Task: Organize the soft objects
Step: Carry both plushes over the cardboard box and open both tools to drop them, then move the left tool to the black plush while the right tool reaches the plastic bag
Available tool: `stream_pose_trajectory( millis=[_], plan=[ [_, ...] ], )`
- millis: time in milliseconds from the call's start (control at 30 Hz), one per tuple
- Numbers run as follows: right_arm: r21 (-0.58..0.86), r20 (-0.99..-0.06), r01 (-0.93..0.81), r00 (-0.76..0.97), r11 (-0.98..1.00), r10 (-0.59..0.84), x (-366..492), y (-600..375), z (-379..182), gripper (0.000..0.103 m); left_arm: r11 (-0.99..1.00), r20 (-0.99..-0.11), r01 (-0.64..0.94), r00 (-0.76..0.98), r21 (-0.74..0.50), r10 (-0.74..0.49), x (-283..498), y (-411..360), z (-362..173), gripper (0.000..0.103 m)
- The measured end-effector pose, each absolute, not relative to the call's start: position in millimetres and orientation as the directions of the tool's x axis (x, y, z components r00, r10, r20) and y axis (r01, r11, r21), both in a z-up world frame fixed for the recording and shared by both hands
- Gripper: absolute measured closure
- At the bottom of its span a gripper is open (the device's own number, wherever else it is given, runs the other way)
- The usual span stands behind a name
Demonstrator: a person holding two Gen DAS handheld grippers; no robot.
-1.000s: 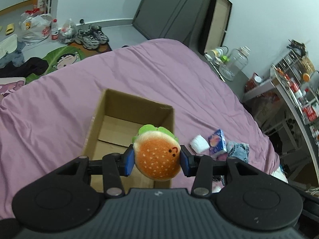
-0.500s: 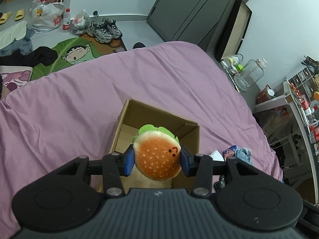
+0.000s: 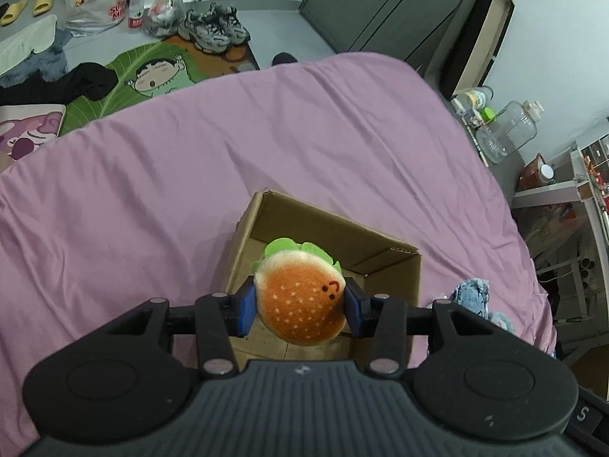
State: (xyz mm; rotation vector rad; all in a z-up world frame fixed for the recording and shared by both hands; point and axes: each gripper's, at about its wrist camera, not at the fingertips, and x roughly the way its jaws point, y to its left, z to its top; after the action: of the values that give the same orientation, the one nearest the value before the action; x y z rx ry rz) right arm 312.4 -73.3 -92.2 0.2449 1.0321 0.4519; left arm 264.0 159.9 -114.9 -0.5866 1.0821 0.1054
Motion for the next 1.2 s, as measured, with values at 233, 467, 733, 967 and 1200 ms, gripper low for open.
stream_pose_trajectory(
  millis=[233, 467, 733, 967, 1200],
  plan=[
    [0.39, -0.788, -0.24, 0.412, 0.889, 0.457, 324.2, -68.3, -97.6, 0.076, 0.848, -0.874, -0.367, 0.44, -0.382, -0.203, 281.6, 158.5, -125.9, 0.054],
    [0.385, -0.802, -0.244, 0.389, 0.89, 0.453, 331.2, -58.7, -103.5, 0.076, 0.851, -0.888, -0.381, 0.42, -0.362, -0.19, 285.1, 165.5, -123.5, 0.032],
    [0.398, -0.796, -0.266, 0.376, 0.878, 0.474, 333.1, -38.5, -104.9, 0.068, 0.842, -0.877, -0.401, 0.455, -0.359, -0.157, 273.5, 182.0, -105.7, 0.03],
    [0.386, -0.79, -0.246, 0.409, 0.889, 0.457, 326.8, -46.6, -96.2, 0.048, 0.854, -0.872, -0.404, 0.476, -0.328, -0.109, 259.8, 183.6, -91.5, 0.023],
    [0.378, -0.784, -0.222, 0.44, 0.899, 0.438, 311.4, -79.2, -82.3, 0.043, 0.866, -0.864, -0.383, 0.493, -0.321, -0.102, 246.8, 170.2, -85.6, 0.018]
  ],
)
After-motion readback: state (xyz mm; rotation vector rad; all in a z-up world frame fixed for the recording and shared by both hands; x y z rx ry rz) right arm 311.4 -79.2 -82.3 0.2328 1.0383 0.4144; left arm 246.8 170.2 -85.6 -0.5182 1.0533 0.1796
